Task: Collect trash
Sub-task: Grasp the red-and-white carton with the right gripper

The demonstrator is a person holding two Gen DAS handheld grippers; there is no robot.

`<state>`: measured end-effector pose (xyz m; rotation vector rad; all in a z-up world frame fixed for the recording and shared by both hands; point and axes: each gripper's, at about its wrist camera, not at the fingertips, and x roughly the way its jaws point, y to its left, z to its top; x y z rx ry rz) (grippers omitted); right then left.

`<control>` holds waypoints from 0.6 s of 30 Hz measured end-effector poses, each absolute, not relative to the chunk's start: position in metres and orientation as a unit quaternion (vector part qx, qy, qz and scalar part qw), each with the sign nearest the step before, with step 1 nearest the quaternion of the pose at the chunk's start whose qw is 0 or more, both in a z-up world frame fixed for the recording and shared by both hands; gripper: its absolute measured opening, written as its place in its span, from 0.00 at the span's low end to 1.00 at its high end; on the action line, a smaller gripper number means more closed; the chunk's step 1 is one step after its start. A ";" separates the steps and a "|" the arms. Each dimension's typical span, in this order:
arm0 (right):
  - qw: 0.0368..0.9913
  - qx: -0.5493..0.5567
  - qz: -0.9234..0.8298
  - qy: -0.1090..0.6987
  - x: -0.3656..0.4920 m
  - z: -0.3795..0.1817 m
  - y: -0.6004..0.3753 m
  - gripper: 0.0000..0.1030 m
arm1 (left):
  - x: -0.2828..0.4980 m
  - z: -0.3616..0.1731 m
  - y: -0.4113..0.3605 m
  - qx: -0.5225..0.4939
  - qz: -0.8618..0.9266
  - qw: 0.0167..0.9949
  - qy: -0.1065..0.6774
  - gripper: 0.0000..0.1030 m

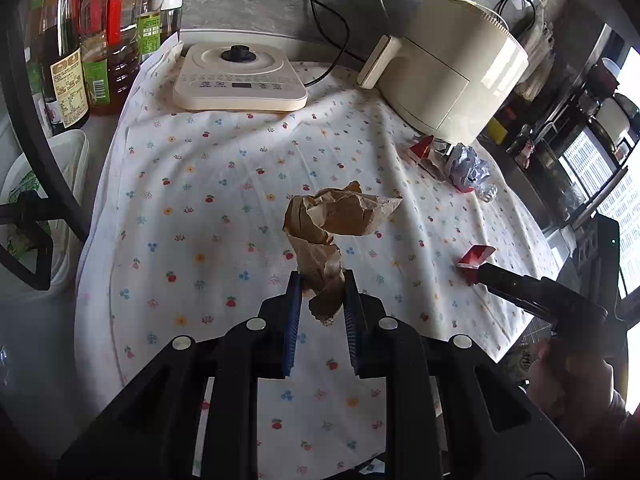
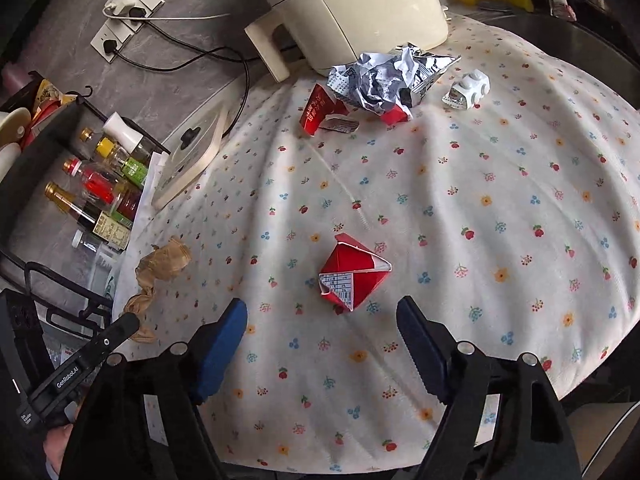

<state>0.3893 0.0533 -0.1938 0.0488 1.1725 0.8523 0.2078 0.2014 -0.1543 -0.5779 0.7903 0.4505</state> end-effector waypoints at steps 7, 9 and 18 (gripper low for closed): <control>0.764 0.031 0.374 0.525 0.398 -0.197 0.079 0.73 | 0.205 -0.156 0.231 -0.270 0.209 0.860 0.378 0.20; 0.768 0.025 0.371 0.522 0.399 -0.197 0.085 0.71 | 0.205 -0.156 0.236 -0.270 0.207 0.861 0.379 0.20; 0.802 -0.086 0.340 0.483 0.383 -0.195 0.103 0.45 | 0.209 -0.157 0.243 -0.271 0.192 0.865 0.377 0.20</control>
